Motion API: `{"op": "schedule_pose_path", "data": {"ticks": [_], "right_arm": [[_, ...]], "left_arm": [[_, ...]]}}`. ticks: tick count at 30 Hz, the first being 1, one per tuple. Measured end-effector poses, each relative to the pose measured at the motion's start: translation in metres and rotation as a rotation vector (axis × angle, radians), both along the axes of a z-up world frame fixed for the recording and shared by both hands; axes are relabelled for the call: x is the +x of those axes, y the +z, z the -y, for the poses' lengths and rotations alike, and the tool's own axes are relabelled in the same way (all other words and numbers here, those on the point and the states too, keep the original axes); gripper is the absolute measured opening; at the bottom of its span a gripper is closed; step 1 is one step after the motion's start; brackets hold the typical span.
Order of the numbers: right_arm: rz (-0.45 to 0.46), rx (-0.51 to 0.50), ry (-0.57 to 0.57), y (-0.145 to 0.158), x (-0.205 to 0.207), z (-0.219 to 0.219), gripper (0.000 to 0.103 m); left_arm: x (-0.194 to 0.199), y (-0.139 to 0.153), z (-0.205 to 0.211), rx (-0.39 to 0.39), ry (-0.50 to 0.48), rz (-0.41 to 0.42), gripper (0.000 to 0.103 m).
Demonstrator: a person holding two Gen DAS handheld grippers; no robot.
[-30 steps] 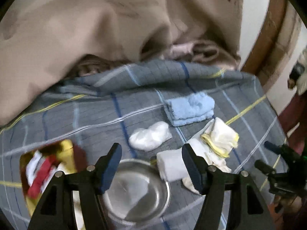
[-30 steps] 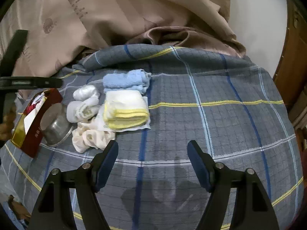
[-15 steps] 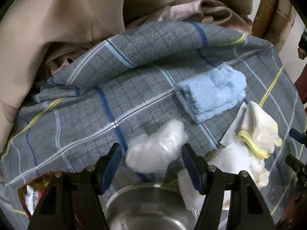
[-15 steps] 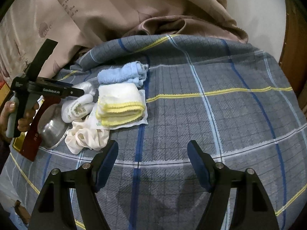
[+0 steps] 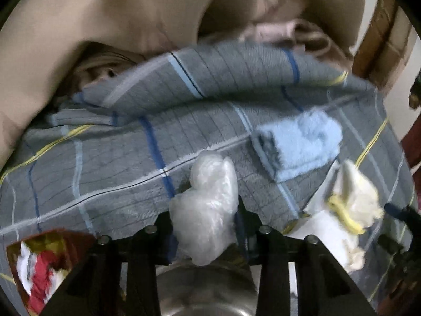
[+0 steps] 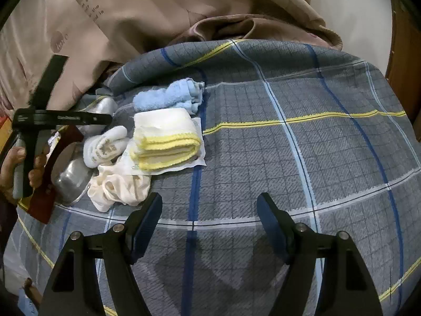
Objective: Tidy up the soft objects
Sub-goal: 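Grasp the clear plastic bag with the left gripper while the right grasps the white towel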
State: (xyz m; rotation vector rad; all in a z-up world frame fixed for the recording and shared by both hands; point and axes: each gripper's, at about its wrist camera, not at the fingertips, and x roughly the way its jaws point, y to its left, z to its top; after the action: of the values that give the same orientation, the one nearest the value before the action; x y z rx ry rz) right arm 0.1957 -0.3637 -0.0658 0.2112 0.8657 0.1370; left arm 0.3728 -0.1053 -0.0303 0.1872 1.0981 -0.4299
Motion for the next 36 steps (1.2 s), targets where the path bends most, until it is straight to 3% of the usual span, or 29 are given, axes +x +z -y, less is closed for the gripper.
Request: {"op": "schedule_pose_path", "data": {"ticks": [6, 9, 14, 19, 25, 28, 32, 36], "right_arm": [[0.079, 0.015, 0.09, 0.023, -0.012, -0.018, 0.072], [0.152, -0.015, 0.221, 0.039, -0.017, -0.042, 0.072], [0.205, -0.085, 0.428, 0.06, -0.007, -0.078, 0.072], [0.191, -0.189, 0.581, 0.067, 0.013, -0.112, 0.072], [0.139, -0.373, 0.717, 0.052, 0.03, -0.152, 0.07], [0.118, -0.449, 0.747, 0.042, 0.04, -0.167, 0.068], [0.082, -0.523, 0.785, 0.031, 0.05, -0.179, 0.056], [0.052, -0.575, 0.807, 0.024, 0.061, -0.184, 0.055]], "left_arm": [[-0.054, 0.045, -0.025, -0.103, 0.072, 0.058, 0.036], [-0.097, 0.065, -0.031, -0.13, 0.091, 0.098, 0.036], [-0.149, 0.074, -0.038, -0.162, 0.117, 0.093, 0.036], [-0.201, 0.074, -0.062, -0.18, 0.178, 0.092, 0.037], [-0.23, 0.069, -0.082, -0.222, 0.244, 0.078, 0.037], [-0.241, 0.066, -0.089, -0.231, 0.274, 0.087, 0.037], [-0.256, 0.058, -0.094, -0.239, 0.29, 0.096, 0.037], [-0.264, 0.055, -0.09, -0.22, 0.273, 0.114, 0.037]]}}
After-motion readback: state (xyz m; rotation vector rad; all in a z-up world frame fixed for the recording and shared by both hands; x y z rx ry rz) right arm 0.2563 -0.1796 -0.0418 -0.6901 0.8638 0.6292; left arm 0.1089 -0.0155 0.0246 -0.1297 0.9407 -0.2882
